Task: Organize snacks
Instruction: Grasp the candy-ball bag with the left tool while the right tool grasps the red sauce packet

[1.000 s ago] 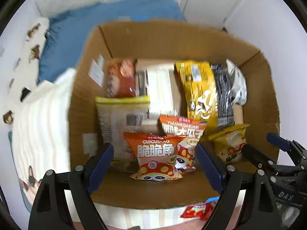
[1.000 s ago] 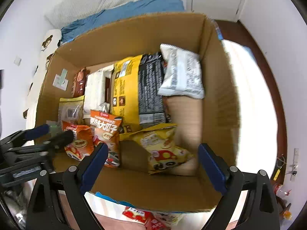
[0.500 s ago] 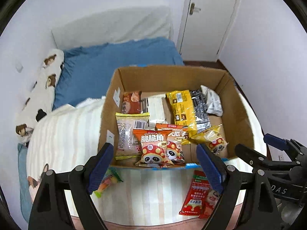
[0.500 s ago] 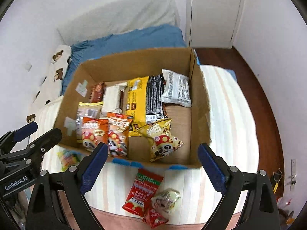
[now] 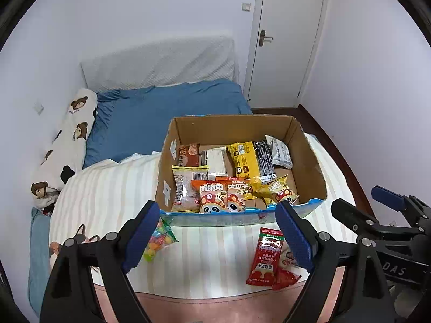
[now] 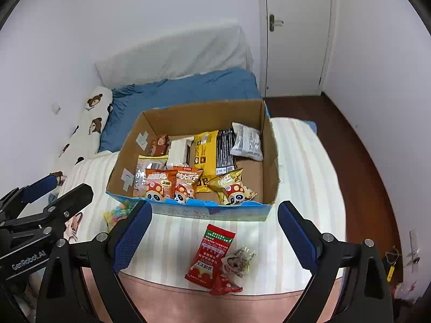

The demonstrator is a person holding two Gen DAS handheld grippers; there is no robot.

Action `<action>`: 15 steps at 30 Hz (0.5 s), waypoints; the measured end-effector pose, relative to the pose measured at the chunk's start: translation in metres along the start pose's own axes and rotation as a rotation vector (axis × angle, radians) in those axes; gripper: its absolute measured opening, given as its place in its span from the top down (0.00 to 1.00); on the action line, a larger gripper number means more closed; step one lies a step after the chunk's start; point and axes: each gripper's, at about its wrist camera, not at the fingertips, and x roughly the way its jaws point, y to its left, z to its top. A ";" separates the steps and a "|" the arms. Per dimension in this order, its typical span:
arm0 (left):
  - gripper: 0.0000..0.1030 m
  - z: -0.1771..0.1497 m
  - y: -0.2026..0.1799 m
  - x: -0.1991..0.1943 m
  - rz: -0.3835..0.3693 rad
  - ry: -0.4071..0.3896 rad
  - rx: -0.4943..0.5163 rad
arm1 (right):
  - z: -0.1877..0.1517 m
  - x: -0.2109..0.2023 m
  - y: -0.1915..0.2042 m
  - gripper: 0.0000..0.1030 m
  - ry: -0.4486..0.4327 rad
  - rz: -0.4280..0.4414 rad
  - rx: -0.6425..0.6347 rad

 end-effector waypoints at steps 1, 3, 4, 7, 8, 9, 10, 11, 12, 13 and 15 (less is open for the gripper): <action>0.15 -0.001 0.001 -0.004 0.001 -0.009 -0.005 | -0.001 -0.006 0.001 0.04 -0.013 -0.002 -0.004; 0.15 -0.004 0.002 -0.011 -0.002 -0.019 -0.017 | -0.003 -0.018 0.004 0.04 -0.038 -0.003 -0.009; 0.15 -0.006 0.002 -0.013 -0.001 -0.025 -0.022 | -0.004 -0.023 0.005 0.03 -0.049 -0.005 -0.012; 0.15 -0.011 0.004 -0.021 -0.004 -0.038 -0.039 | -0.007 -0.035 0.006 0.03 -0.070 0.002 -0.008; 0.15 -0.012 0.005 -0.024 -0.003 -0.042 -0.041 | -0.008 -0.036 0.006 0.03 -0.070 0.006 -0.005; 0.15 -0.015 0.005 -0.026 -0.003 -0.045 -0.042 | -0.009 -0.038 0.006 0.03 -0.069 0.010 -0.001; 0.15 -0.017 0.006 -0.027 -0.003 -0.046 -0.043 | -0.011 -0.038 0.005 0.03 -0.068 0.013 0.008; 0.15 -0.020 0.007 -0.028 -0.001 -0.043 -0.047 | -0.012 -0.037 0.004 0.03 -0.063 0.016 0.012; 0.15 -0.024 0.009 -0.026 -0.001 -0.038 -0.054 | -0.015 -0.033 0.003 0.03 -0.048 0.024 0.020; 0.15 -0.027 0.011 -0.025 -0.001 -0.029 -0.061 | -0.017 -0.030 0.003 0.03 -0.038 0.029 0.028; 0.15 -0.035 0.016 -0.017 0.007 -0.006 -0.077 | -0.025 -0.017 -0.001 0.03 0.004 0.047 0.051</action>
